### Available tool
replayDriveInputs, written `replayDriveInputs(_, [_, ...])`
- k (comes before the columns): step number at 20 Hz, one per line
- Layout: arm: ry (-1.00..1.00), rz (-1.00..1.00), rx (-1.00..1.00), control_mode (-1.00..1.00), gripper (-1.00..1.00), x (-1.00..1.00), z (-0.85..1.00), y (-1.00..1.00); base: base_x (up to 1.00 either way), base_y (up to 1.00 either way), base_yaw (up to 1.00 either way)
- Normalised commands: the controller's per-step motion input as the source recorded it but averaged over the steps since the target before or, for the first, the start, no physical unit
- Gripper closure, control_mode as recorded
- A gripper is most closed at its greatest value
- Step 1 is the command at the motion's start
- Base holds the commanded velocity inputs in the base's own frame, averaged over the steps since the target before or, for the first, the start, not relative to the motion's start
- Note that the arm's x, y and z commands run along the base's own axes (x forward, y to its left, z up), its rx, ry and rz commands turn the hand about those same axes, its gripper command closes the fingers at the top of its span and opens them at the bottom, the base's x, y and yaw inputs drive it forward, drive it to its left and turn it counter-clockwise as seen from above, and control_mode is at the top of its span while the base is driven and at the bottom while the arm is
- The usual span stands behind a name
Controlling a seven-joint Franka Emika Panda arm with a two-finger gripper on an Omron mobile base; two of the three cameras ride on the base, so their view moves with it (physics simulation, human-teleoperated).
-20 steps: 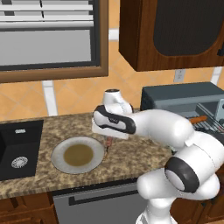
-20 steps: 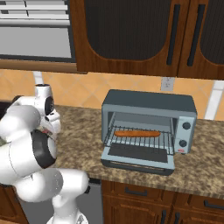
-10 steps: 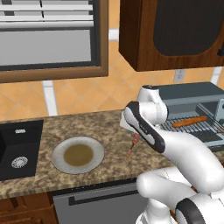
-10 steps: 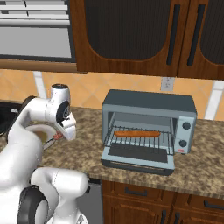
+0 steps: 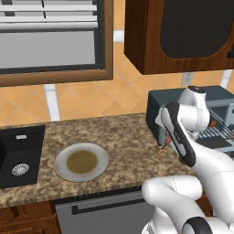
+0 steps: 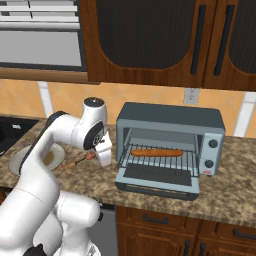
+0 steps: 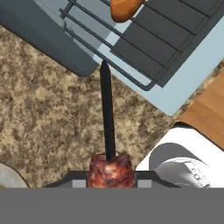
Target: Pick up the kebab skewer and baguette bread, and place them inside the toaster oven. Close the toaster oven door and start by setting the timer.
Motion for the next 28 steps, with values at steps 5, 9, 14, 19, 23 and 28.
replayDriveInputs(5, [-0.07,-0.16,0.00,-1.00,1.00,0.00,0.24,-1.00,0.00,0.00,0.00])
replayDriveInputs(9, [-0.14,-0.14,0.01,-1.00,1.00,0.03,0.29,-0.95,0.00,0.00,0.00])
replayDriveInputs(14, [-0.10,-0.13,0.10,-1.00,1.00,0.01,0.10,-0.87,0.00,0.00,0.00])
replayDriveInputs(19, [-0.01,-0.15,0.12,-1.00,1.00,0.28,0.00,-0.51,0.00,0.00,0.00])
replayDriveInputs(23, [-0.09,-0.13,0.03,-1.00,1.00,0.18,0.00,-0.04,0.00,0.00,0.00])
replayDriveInputs(28, [-0.05,-0.12,0.01,-1.00,1.00,0.04,-0.28,-0.02,0.00,0.00,0.00])
